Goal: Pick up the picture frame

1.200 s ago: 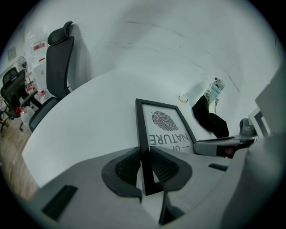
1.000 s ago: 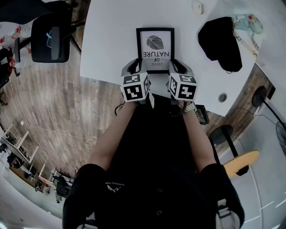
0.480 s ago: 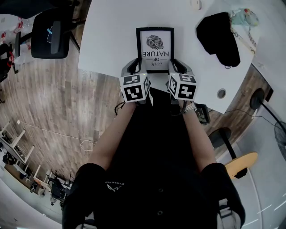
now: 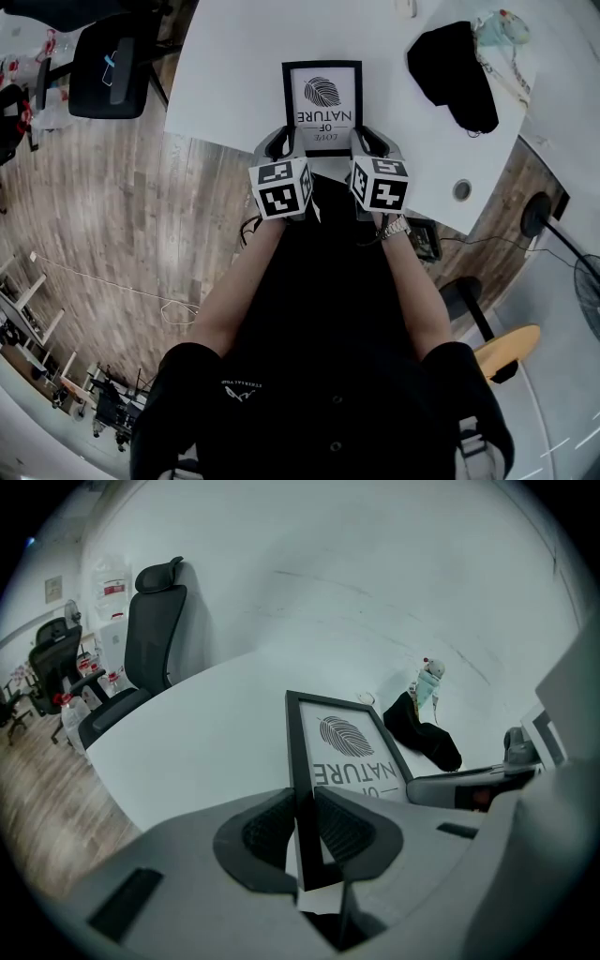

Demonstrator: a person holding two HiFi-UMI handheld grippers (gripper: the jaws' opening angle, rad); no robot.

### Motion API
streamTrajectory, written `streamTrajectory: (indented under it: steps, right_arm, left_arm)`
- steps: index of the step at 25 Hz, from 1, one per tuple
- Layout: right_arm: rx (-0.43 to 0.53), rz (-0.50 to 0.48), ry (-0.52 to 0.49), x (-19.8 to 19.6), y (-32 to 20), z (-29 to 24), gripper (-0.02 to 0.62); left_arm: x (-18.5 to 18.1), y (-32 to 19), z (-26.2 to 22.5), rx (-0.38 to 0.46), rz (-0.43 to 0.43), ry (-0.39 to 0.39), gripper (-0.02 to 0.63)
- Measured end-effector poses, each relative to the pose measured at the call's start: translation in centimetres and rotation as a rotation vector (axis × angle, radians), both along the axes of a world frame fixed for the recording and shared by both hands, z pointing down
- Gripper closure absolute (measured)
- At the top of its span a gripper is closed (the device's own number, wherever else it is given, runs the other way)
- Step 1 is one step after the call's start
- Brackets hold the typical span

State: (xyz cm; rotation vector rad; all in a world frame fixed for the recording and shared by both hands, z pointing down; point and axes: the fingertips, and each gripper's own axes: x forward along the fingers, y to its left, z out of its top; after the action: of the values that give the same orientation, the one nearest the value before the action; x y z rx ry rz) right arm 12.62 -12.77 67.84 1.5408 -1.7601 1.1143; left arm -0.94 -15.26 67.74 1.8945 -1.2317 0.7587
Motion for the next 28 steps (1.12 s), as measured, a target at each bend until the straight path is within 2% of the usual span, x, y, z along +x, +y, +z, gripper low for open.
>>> streamTrajectory:
  steps: [6, 16, 28]
  right_arm:
    - [0.04, -0.021, 0.012, -0.2, 1.0, -1.1, 0.528]
    - [0.144, -0.046, 0.015, -0.4, 0.1, -5.0, 0.528]
    - [0.288, -0.036, 0.024, 1.2, -2.1, -11.3, 0.528]
  left_arm:
    - [-0.2, 1.2, -1.0, 0.027, -0.013, 0.017, 0.534]
    - [-0.5, 0.8, -5.3, 0.156, -0.053, -0.001, 0.534]
    - [1.0, -1.3, -11.5, 0.294, -0.068, 0.048, 0.534]
